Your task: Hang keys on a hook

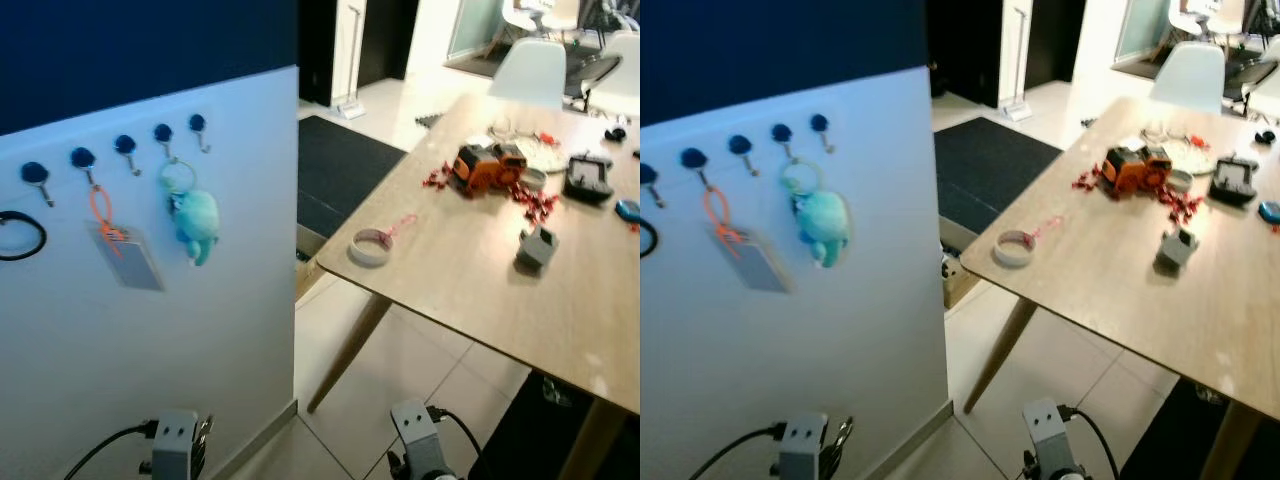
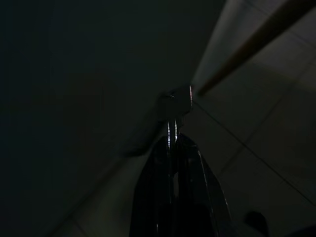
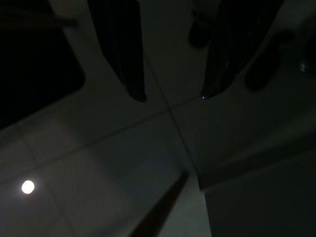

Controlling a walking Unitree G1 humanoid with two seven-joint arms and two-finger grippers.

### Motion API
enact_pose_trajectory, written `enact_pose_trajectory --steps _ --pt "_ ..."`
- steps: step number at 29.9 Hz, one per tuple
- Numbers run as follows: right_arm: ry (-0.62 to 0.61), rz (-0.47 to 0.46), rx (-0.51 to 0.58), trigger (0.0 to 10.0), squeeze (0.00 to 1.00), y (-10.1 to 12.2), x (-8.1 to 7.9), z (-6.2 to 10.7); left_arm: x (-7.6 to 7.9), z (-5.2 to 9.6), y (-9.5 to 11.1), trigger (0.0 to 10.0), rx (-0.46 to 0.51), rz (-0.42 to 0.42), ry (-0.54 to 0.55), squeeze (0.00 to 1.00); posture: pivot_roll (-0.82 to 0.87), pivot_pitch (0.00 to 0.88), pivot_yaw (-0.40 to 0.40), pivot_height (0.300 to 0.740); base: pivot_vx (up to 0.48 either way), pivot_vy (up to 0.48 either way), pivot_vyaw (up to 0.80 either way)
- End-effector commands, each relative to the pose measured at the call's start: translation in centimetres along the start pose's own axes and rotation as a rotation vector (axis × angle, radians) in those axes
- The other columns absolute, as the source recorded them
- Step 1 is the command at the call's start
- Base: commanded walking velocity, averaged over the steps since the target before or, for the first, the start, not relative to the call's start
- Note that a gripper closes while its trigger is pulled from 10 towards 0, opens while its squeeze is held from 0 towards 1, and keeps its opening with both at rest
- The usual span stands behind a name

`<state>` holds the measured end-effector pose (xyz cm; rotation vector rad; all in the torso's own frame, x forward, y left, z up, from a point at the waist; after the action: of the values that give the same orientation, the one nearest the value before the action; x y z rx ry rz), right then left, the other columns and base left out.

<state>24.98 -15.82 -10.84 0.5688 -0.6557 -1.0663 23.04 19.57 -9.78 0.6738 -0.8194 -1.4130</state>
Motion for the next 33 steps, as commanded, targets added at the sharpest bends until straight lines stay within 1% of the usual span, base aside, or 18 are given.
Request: enact_pose_trajectory --steps 1,16,22,27,33 --pt "0.009 -0.007 -0.013 10.0 0.00 -0.4 -0.4 0.1 -0.3 0.2 -0.8 10.0 -0.035 -0.019 0.006 0.00 0.08 0.007 -0.021 0.740 0.000 0.000 0.80" --pt "0.015 -0.005 -0.026 10.0 0.00 -1.0 -0.4 0.3 -0.6 0.4 -1.8 10.0 -0.083 0.011 0.022 0.00 0.07 0.000 -0.020 0.740 0.000 0.000 0.80" --pt "0.017 -0.003 -0.029 10.0 0.00 -1.0 -0.4 0.3 -0.6 0.4 -2.0 10.0 -0.091 0.014 0.025 0.00 0.07 0.000 -0.022 0.740 0.000 0.000 0.80" --pt "0.022 -0.002 -0.028 10.0 0.00 -0.8 -0.5 0.2 -0.8 0.4 -2.1 10.0 -0.096 0.035 0.039 0.00 0.07 0.000 -0.028 0.740 0.000 0.000 0.80" --pt "0.026 0.002 -0.025 10.0 0.00 -0.6 -0.5 0.1 -1.3 0.4 -2.1 10.0 -0.098 0.025 0.065 0.00 0.07 0.003 -0.033 0.740 0.000 0.000 0.80"
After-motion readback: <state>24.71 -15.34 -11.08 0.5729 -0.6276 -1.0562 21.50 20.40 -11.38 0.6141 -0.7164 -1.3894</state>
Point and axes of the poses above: a point about 5 cm out from each wrist's last joint towards the gripper, its own z axis pointing back from the gripper into the wrist, its own y axis along the axis of the wrist's last joint, x = y × z, the point moved 6 cm from there along -z, pointing out of the wrist towards the gripper, and after that the axes turned 6 degrees about z, right-handed, at the moved point
